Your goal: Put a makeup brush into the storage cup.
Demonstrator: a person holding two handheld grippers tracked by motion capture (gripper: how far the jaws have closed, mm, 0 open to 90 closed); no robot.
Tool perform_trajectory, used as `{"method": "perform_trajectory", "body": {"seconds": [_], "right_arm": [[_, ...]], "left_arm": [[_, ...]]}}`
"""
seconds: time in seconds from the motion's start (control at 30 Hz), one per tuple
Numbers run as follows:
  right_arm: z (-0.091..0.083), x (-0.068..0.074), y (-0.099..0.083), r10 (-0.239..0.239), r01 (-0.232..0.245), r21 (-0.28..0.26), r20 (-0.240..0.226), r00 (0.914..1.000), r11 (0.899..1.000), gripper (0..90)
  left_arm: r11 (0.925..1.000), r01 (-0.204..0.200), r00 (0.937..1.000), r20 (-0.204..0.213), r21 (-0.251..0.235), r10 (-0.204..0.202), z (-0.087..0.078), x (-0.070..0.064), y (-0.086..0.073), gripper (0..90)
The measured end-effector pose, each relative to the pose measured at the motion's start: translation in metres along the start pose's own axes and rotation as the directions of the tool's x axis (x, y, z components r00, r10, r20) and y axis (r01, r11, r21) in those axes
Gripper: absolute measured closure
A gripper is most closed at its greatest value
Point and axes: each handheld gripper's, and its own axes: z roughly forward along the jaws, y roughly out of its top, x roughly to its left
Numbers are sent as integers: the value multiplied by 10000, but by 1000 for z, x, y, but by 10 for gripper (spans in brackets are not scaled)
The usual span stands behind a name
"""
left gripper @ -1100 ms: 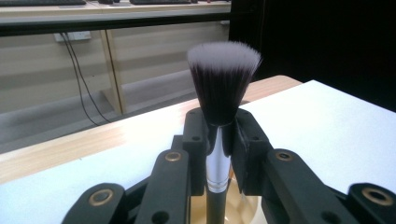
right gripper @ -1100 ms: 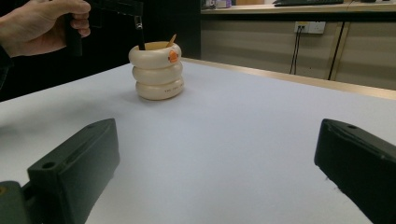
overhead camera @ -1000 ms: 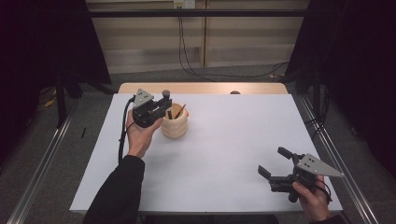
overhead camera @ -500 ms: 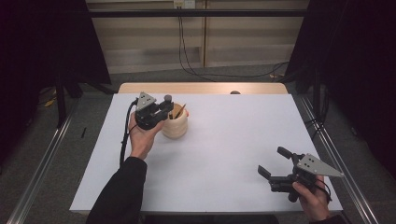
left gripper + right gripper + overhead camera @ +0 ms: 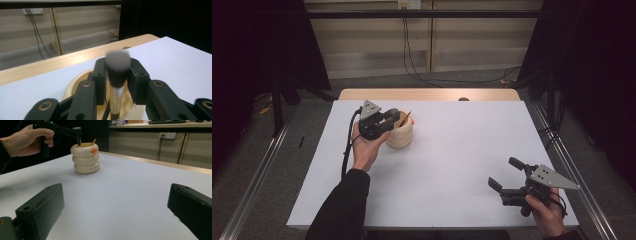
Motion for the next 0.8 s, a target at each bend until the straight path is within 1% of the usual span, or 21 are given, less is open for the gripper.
{"method": "perform_trajectory", "body": {"seconds": [0.03,0.07,0.13,0.17,0.2,0.27,0.3,0.37,0.4,0.43,0.47,0.5,0.57,0.6,0.63,0.67,0.7,0.77,0.8], "right_arm": [[0,0,0,-23,23,-8,-10,10000,10000,6],[0,0,0,-10,10,-2,-20,10000,10000,7],[0,0,0,62,-62,24,-71,10000,10000,7],[0,0,0,57,-57,23,-84,9999,10000,7],[1,0,0,30,-30,47,-111,9999,10000,7],[0,-1,0,-32,32,81,-95,10000,10000,6],[0,-1,0,-9,9,68,-75,10000,10000,6],[0,-1,-1,-3,4,62,-113,9999,10000,6],[0,-2,-1,-27,29,100,-119,9999,9999,6],[0,-2,-1,-52,53,104,-125,9999,9999,6],[1,-2,-1,0,1,70,-94,10000,10000,5],[1,-2,-1,10,-9,72,-61,10000,10000,5],[1,-2,-1,84,-84,52,-70,9999,10000,4],[1,-2,-1,102,-101,73,-75,9999,9999,3],[1,-3,-1,96,-95,82,-62,9999,9999,2],[1,-3,-1,176,-176,65,6,9998,9998,0],[2,-3,-1,157,-157,92,13,9999,9998,0],[2,-5,-2,79,-78,105,-46,10000,9999,0],[2,-4,-2,215,-215,83,4,9998,9997,0]], "left_arm": [[10000,61,9999,84,10,-61,0,0,-1,676],[9999,121,9999,53,48,-121,0,1,-1,664],[10000,82,9999,147,-51,-81,1,1,-1,630],[10000,70,10000,59,-36,-70,1,1,-1,606],[9998,198,9998,-9,-49,-198,1,0,-1,574],[9999,128,9999,-115,-49,-129,1,1,-1,502],[9997,220,9997,-75,-118,-221,1,1,-2,474],[9995,209,9996,-164,-234,-213,1,1,-2,442],[9994,232,9997,-120,-245,-235,1,1,-2,417],[9992,277,9995,-110,-286,-280,1,1,-2,375],[9993,219,9996,-163,-299,-224,1,1,-2,345],[9993,256,9996,-146,-263,-259,1,1,-2,323],[9996,228,9993,-291,-182,-233,1,1,-2,259],[9997,213,9995,-209,-146,-216,2,1,-3,236],[9998,184,9991,-373,13,-183,3,0,-4,200],[9999,114,9992,-392,46,-112,3,-1,-4,148],[10000,42,9996,-286,59,-41,2,0,-4,119],[10000,97,9996,-281,-23,-97,2,0,-5,73],[9999,111,9995,-281,-28,-112,2,1,-4,52]]}}
